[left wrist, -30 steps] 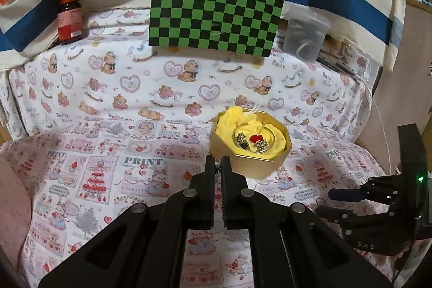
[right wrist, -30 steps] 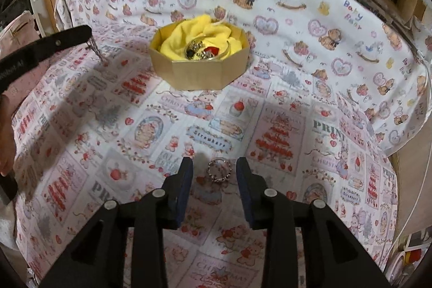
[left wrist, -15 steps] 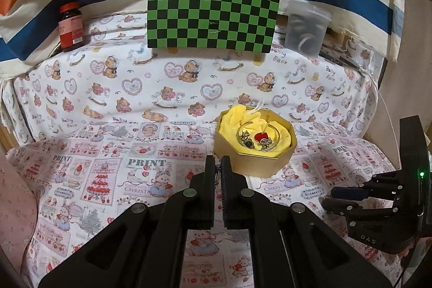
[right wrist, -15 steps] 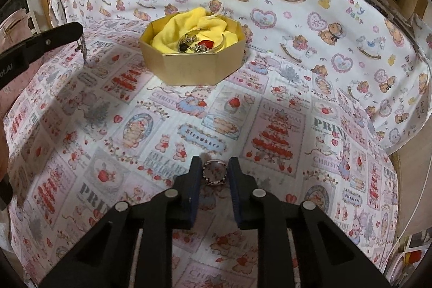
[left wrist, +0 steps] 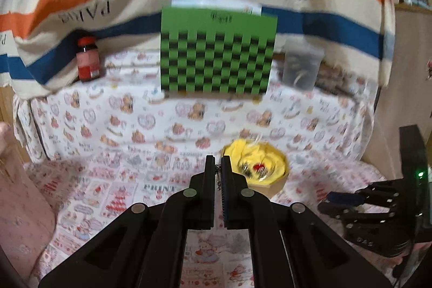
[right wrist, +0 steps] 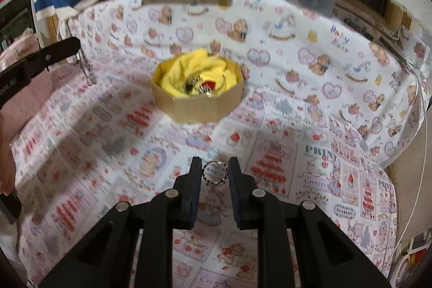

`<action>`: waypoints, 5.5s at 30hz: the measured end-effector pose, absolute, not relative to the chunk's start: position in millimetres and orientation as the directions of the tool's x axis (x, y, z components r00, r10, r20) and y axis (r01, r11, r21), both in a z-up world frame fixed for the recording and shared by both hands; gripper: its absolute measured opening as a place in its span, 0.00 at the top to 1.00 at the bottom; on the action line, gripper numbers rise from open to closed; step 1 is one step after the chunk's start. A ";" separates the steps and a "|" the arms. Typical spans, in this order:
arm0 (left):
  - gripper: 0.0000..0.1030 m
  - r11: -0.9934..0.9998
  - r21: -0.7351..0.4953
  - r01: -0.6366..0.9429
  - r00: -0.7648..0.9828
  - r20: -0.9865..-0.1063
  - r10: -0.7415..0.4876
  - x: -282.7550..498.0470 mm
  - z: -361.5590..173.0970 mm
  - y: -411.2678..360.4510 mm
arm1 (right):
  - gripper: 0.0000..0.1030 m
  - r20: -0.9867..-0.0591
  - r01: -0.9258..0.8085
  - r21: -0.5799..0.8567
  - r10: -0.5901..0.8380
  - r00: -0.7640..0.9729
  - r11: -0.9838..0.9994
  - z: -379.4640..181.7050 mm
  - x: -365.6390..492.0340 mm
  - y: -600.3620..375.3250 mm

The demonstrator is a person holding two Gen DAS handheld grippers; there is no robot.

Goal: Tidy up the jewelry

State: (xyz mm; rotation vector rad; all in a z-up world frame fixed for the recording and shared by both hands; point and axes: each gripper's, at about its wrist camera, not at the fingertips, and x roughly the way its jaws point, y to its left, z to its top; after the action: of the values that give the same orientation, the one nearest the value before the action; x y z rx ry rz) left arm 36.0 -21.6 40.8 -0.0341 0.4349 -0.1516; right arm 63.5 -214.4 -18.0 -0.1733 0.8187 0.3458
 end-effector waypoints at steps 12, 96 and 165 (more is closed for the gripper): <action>0.97 0.984 -0.097 0.147 0.924 -0.342 -0.172 53.8 113.8 -21.5 | 0.82 -0.503 -0.417 0.007 0.364 0.784 0.909 83.7 45.6 -210.8; 0.01 0.990 -0.005 0.144 0.975 -0.172 -0.143 29.9 99.6 9.1 | 0.00 -0.250 -0.271 0.098 0.288 0.924 0.957 88.9 56.4 -234.7; 0.00 0.992 0.017 0.127 0.950 -0.289 -0.117 49.6 6.5 6.4 | 0.00 -0.294 -0.225 0.029 0.223 0.929 0.974 5.3 49.0 -226.9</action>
State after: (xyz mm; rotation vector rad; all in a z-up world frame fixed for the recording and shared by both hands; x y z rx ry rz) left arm 49.6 6.4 6.5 0.0352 0.2919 -0.1244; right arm 49.0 -226.9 5.3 -0.0054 0.3000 0.2295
